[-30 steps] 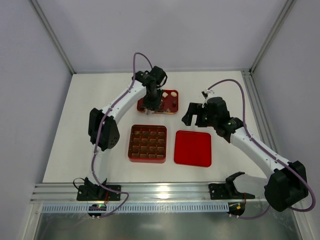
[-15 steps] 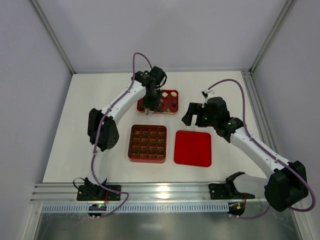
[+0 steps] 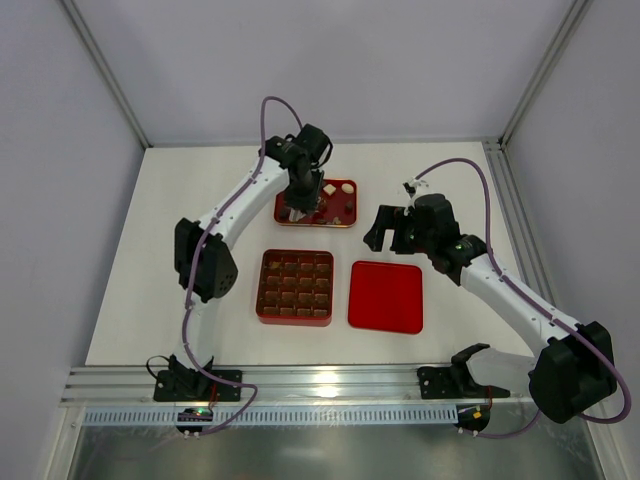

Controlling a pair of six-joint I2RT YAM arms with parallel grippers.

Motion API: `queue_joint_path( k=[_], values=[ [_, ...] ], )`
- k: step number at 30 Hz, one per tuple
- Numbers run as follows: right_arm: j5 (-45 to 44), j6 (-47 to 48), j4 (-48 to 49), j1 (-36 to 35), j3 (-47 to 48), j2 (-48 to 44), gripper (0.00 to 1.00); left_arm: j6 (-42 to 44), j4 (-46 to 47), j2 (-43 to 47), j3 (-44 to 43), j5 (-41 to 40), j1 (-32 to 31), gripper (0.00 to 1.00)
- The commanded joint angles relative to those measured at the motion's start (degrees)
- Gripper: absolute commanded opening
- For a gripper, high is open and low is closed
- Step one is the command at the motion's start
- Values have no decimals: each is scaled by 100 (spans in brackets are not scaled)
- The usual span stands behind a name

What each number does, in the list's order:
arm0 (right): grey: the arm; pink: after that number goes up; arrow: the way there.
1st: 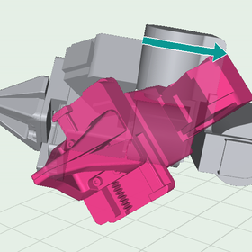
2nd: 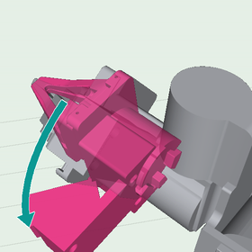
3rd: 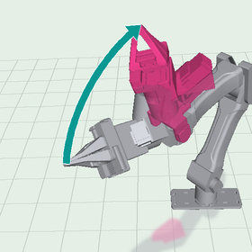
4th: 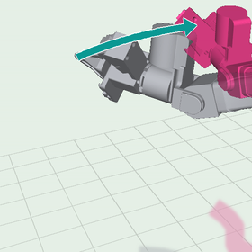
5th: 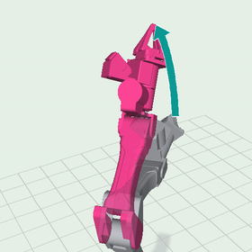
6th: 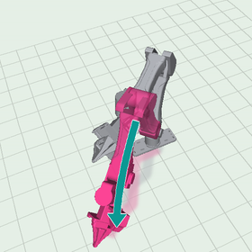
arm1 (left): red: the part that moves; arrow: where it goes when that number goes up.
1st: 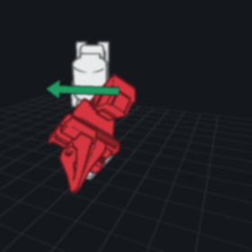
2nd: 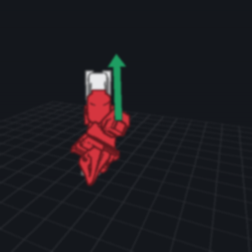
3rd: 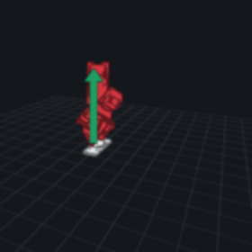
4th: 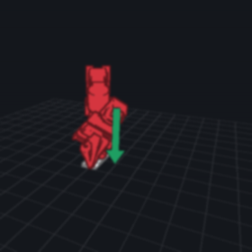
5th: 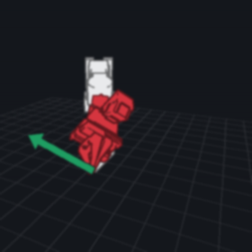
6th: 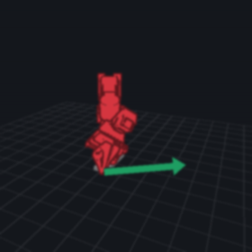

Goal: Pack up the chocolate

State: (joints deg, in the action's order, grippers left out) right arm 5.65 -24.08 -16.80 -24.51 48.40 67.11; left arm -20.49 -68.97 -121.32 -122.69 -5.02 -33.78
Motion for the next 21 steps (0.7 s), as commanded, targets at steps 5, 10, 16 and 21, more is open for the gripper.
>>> queue_joint_path(
  k=[5, 10, 16, 21],
  values=[
    [-20, 34, 115, 25, 46, -137, 100, 80, -125, 416, -185, -105, 47, 30],
    [-11, 26, 133, 34, 38, -111, 100, 45, -152, 626, -123, -35, 47, 29],
    [33, 8, 185, 34, 38, -58, 100, 1, -178, 1162, 315, 106, 47, 30],
    [68, -9, 212, 34, 55, -5, 100, -25, -161, 1881, 895, 273, 56, 30]
  ],
)
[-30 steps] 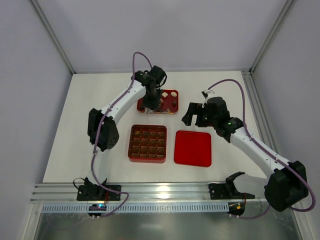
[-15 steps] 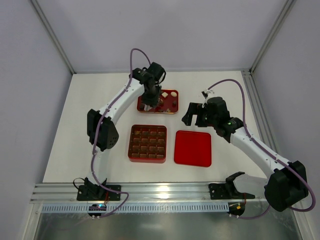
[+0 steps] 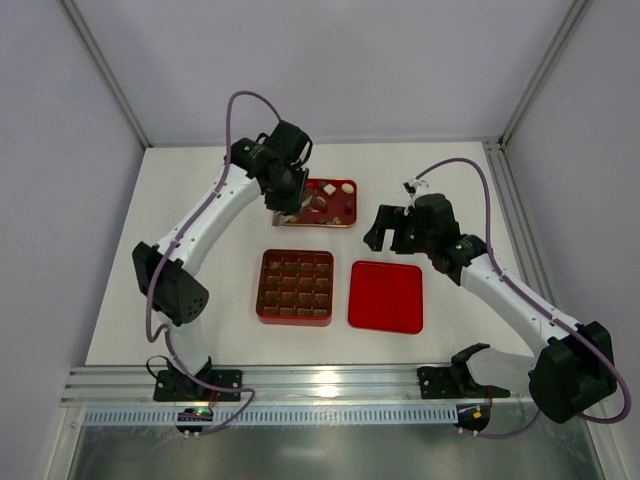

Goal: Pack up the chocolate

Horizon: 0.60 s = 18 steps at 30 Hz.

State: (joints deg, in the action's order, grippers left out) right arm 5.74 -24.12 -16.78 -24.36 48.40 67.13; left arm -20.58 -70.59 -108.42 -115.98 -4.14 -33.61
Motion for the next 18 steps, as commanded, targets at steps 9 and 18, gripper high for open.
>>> queue_joint_path(
  k=[9, 18],
  values=[
    [59, -49, 254, 19, 55, 54, 100, -131, 107, 1789, 1771, 537, -146, 30],
    [24, -58, 236, 10, 64, 89, 100, -306, 282, 2422, 2694, 687, -462, 31]
  ],
)
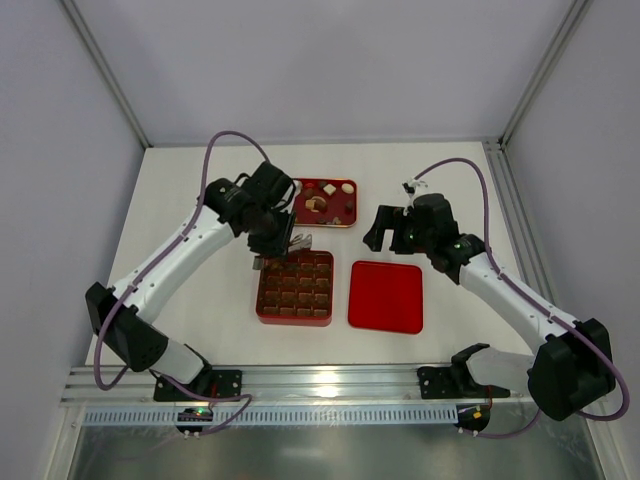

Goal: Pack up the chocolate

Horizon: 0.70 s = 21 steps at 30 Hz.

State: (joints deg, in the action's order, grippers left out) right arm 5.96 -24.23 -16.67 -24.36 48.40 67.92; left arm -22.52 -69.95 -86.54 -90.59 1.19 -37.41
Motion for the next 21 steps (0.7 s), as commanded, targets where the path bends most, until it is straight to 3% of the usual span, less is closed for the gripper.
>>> queue_joint_path(
  k=[1, 21],
  values=[
    [-7, -47, 225, 10, 73, 19, 100, -121, 236, 234, 190, 145, -100, 31],
    [-16, -20, 199, 19, 117, 63, 100, -209, 307, 331, 673, -14, -364, 33]
  ],
)
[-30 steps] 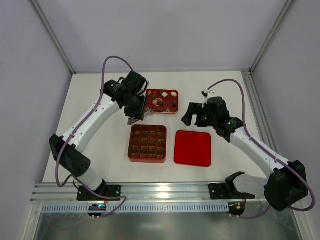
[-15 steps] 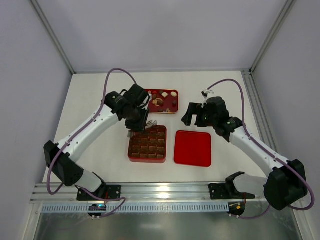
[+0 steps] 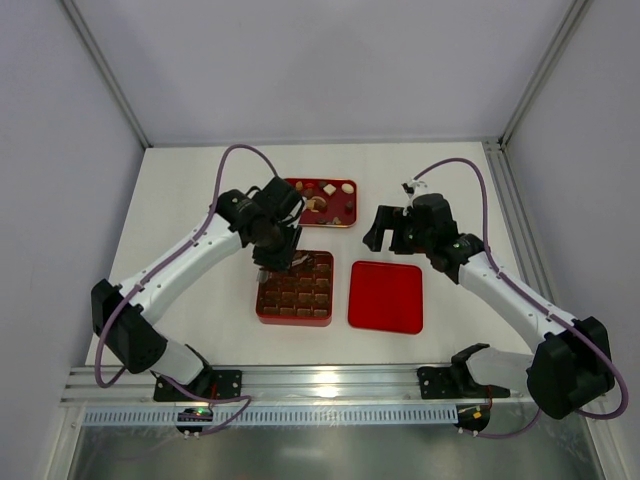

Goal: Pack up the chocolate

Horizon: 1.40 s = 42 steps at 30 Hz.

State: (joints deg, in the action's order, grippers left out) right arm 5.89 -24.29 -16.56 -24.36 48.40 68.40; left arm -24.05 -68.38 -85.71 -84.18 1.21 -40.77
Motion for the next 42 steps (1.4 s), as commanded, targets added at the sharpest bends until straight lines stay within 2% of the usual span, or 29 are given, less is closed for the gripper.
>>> queue_joint_path(
  k=[1, 3, 4, 14, 21, 35, 42],
  values=[
    [-9, -5, 188, 10, 126, 24, 100, -64, 149, 257, 51, -25, -36, 34],
    [-9, -14, 205, 10, 117, 24, 100, -73, 184, 248, 95, -16, -36, 37],
    [-9, -14, 197, 10, 108, 33, 100, -82, 211, 257, 104, -16, -36, 42],
    [-9, -5, 197, 10, 90, -2, 100, -29, 88, 186, -203, -69, -36, 45],
    [17, 30, 223, 28, 152, 77, 100, 67, -149, -138, -1432, -604, 8, 46],
    [105, 109, 144, 37, 170, 7, 100, 182, -44, -2827, -4025, -658, 649, 45],
    [97, 162, 161, 98, 82, -46, 100, 129, 17, -3513, -4238, -535, 746, 45]
  ],
)
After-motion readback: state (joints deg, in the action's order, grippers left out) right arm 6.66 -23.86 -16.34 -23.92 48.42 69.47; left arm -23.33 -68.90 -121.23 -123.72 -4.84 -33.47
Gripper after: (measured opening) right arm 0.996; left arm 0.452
